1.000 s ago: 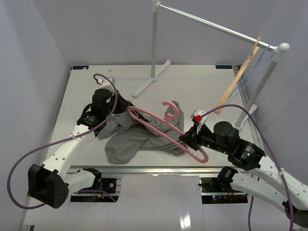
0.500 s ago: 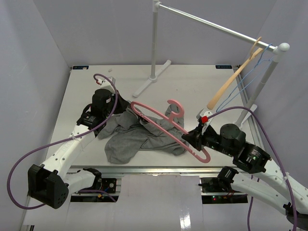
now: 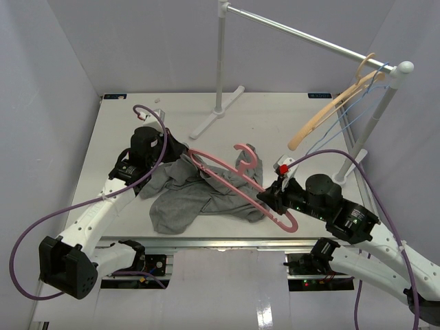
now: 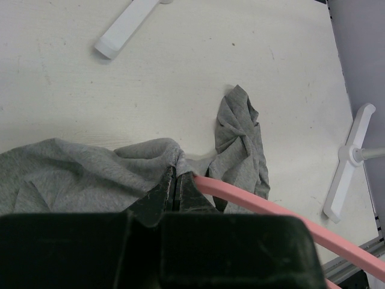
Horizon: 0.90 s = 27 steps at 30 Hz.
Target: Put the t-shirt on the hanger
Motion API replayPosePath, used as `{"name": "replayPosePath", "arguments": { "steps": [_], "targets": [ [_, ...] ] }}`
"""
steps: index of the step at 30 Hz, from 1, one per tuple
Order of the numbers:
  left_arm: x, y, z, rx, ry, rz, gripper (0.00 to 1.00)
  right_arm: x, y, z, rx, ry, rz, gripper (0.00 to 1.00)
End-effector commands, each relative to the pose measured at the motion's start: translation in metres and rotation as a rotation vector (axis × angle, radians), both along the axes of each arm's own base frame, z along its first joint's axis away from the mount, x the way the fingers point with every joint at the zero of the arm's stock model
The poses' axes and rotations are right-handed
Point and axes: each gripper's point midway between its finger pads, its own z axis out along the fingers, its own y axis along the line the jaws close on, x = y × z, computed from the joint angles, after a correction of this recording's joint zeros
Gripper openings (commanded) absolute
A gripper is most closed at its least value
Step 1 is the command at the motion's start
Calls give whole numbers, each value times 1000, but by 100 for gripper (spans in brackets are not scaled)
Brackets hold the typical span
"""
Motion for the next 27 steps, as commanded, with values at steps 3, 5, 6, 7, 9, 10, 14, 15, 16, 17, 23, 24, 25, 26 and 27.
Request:
{"name": "replayPosePath", "arguments": {
  "steps": [3,5,6,7,9,10,14,15,16,17,23,24,25,26,27],
  "targets": [
    [-8,-19,42,-113,-93,-102,0,7,16,11,31,-25,23,8],
    [-10,-25,43,-129,-96,-132,0,9,26,18,40,-23,45,8],
    [-11,-27,44,-135,-99,-146,0,12,30,20,37,-20,46,8],
    [-11,-29,45,-139,-101,-160,0,15,33,21,29,-17,42,8],
    [-13,-32,51,-148,-113,-183,0,20,38,23,30,-20,36,8],
    [-15,-34,53,-154,-118,-194,0,22,40,21,29,-18,35,8],
    [-22,-39,68,-179,-139,-238,0,27,54,24,71,-38,56,8],
    [-22,-40,72,-185,-147,-245,0,29,57,26,87,-48,59,8],
    [-23,-42,76,-191,-153,-256,0,30,60,28,103,-59,62,8],
    [-25,-45,79,-198,-155,-277,0,31,64,31,120,-69,68,8],
    [-38,-60,102,-238,-181,-398,0,49,77,48,229,-162,31,8],
    [-43,-63,106,-249,-186,-428,0,53,79,48,241,-170,20,8],
    [-47,-66,110,-259,-194,-455,0,57,81,47,253,-172,5,8],
    [-52,-68,113,-267,-200,-480,0,60,83,47,267,-178,-5,8],
    [-56,-69,115,-273,-205,-504,0,63,85,48,282,-187,-11,8]
  ]
}}
